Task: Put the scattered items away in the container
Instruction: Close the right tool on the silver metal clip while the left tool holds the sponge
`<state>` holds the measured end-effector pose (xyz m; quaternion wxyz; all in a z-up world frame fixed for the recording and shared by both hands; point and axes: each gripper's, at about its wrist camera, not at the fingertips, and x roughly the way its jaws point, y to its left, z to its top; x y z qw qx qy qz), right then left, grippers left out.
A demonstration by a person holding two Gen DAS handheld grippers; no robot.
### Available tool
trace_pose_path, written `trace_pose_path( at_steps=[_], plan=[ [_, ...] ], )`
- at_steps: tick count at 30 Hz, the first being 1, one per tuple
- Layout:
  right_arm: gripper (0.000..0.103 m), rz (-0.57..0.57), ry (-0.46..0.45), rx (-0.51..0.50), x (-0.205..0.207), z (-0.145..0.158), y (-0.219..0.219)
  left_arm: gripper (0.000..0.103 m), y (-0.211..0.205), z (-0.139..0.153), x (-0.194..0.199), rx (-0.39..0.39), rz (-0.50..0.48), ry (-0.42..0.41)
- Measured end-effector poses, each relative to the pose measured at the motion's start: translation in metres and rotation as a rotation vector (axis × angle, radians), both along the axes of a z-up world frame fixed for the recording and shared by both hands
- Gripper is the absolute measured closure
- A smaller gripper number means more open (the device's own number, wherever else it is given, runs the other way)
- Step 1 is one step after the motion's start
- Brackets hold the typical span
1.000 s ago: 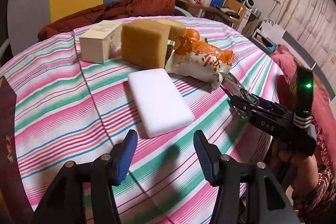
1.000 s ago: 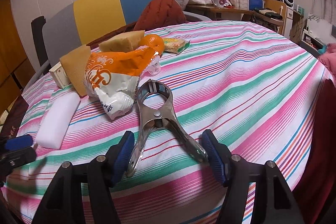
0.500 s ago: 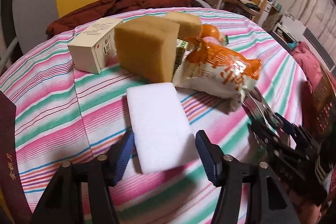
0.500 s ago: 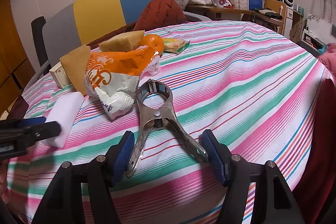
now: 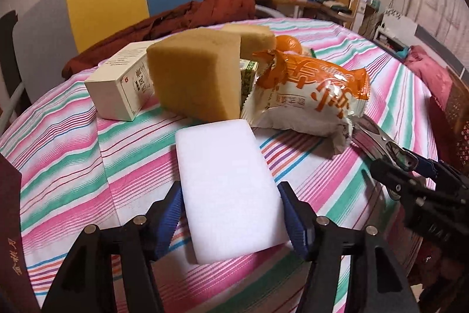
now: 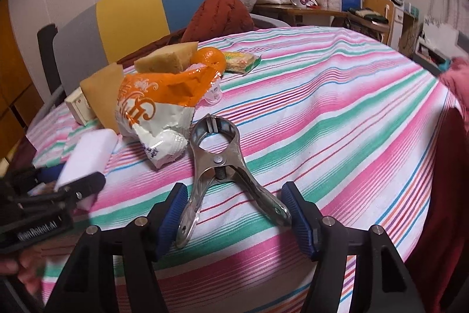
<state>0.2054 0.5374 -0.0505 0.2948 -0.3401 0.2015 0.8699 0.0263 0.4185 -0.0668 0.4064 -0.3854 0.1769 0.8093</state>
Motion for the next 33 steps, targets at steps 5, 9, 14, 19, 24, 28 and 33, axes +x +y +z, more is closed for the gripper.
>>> trace_pose_path(
  at_steps=[5,9,14,19,24,28,33],
  plan=[
    [0.036,-0.025,0.064,-0.085,0.010,0.005,-0.007,0.043,-0.016,-0.001,0.004,0.053,0.013,-0.001],
    [0.036,-0.036,0.099,-0.150,0.016,0.007,-0.013,0.044,-0.029,0.003,0.007,0.060,0.016,-0.015],
    [0.036,-0.032,0.130,-0.232,0.023,0.008,-0.023,0.044,-0.049,0.007,0.009,0.104,0.045,-0.085],
    [0.036,-0.009,0.085,-0.182,0.015,0.007,-0.041,0.044,-0.066,0.007,0.012,0.103,0.055,-0.087],
    [0.027,0.041,0.062,-0.187,0.009,0.010,-0.041,0.044,-0.071,0.005,0.012,0.104,0.050,-0.092],
    [0.025,0.033,0.105,-0.237,0.010,0.013,-0.030,0.044,-0.072,0.004,0.013,0.103,0.044,-0.084],
    [0.051,0.003,0.157,-0.307,0.012,0.011,-0.010,0.044,-0.073,0.005,0.009,0.118,0.051,-0.104]
  ],
)
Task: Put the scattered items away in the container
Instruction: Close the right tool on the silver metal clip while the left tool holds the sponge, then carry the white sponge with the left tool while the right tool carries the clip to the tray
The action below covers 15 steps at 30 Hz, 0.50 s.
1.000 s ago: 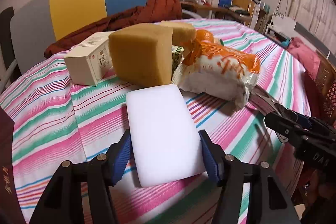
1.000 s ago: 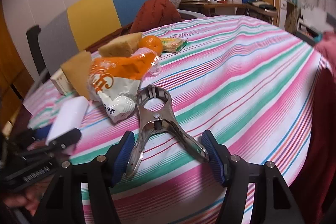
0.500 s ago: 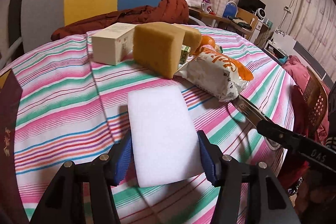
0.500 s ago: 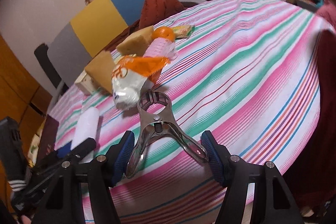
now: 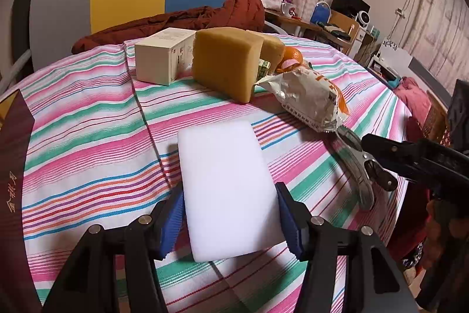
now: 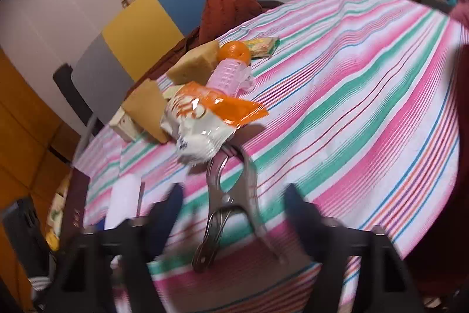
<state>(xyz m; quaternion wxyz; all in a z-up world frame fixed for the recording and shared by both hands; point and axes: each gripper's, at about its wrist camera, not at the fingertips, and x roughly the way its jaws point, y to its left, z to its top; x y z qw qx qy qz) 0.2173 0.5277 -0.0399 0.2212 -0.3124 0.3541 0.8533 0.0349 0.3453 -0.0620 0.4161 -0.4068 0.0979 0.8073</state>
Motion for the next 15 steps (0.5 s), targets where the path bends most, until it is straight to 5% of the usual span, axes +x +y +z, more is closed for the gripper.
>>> trace_pose_path(
  at_steps=[6,10,15],
  plan=[
    [0.062,0.006,-0.049,0.017,-0.016,-0.001,0.013,0.042,0.006,-0.003,0.005,-0.036,-0.018,0.046],
    [0.083,0.034,-0.154,0.079,-0.038,-0.003,0.015,0.042,0.007,-0.002,0.004,-0.039,-0.022,0.042],
    [0.088,0.042,-0.212,0.162,-0.054,-0.006,0.011,0.040,0.010,-0.002,0.002,-0.056,-0.042,0.031]
  ],
)
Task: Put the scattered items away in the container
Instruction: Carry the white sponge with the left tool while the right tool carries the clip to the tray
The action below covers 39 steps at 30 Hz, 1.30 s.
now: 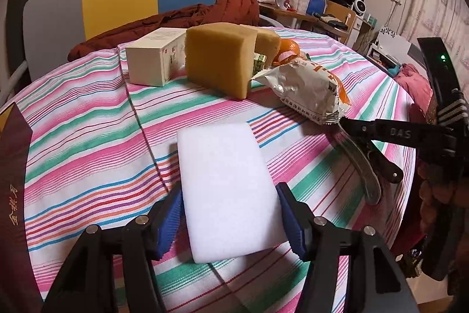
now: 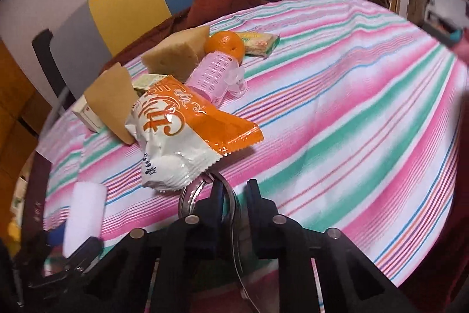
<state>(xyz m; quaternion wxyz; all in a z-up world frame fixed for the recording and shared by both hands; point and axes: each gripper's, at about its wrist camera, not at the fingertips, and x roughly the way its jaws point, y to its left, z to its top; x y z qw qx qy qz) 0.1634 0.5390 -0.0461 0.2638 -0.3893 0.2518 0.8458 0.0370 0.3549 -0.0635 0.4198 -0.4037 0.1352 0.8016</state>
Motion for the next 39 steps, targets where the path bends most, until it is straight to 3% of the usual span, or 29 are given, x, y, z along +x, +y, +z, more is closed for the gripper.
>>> trace_pose_path(
  at_steps=[5,11,18,31,39],
  plan=[
    [0.093,-0.024,0.068,-0.018,0.013,0.002,-0.002,0.042,-0.004,0.004,-0.002,0.025,0.012,-0.023],
    [0.095,-0.052,0.170,-0.046,0.036,0.009,-0.009,0.044,0.000,0.016,0.011,0.050,-0.014,0.047],
    [0.095,-0.036,0.241,-0.086,0.035,0.022,-0.018,0.044,-0.005,0.034,0.016,0.114,-0.016,0.057],
    [0.095,0.112,0.342,-0.097,0.005,0.055,-0.074,0.044,-0.052,0.060,0.009,0.173,0.056,0.089],
    [0.095,0.264,0.370,-0.094,-0.034,0.080,-0.122,0.044,-0.107,0.078,-0.002,0.204,0.160,0.118]
  ],
)
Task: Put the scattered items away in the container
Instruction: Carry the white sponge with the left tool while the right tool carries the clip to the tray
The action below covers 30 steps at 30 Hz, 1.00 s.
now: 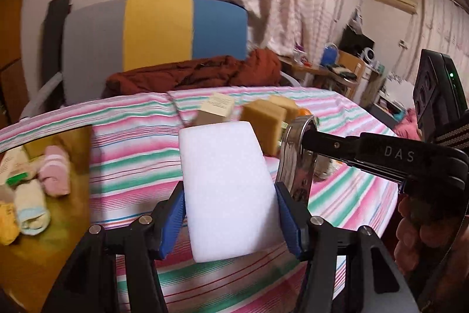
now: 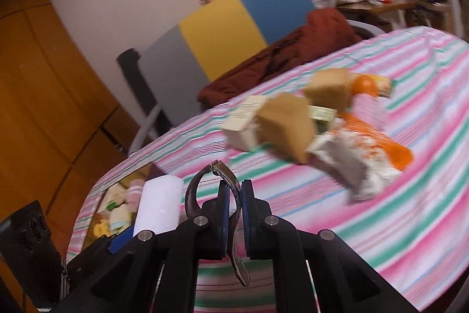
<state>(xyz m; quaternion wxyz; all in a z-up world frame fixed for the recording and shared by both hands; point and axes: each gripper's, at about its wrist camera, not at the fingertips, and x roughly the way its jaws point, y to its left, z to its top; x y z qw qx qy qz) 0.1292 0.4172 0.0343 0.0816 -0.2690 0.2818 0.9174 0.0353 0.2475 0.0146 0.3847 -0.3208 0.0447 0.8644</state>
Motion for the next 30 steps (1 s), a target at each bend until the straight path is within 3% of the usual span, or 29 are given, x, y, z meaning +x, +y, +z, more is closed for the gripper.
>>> trace_pose_path(
  at_steps=[11,19,30],
  plan=[
    [0.094,0.242,0.027,0.021,-0.073,0.030,-0.094,0.044,-0.117,0.004,-0.034,0.023,0.263,-0.011],
    [0.095,0.393,0.002,-0.036,-0.134,0.027,-0.170,0.044,-0.209,-0.012,-0.061,0.025,0.476,-0.045],
    [0.094,0.374,-0.128,-0.105,-0.236,-0.008,-0.207,0.042,-0.268,-0.018,-0.136,0.005,0.586,-0.070]
  ],
)
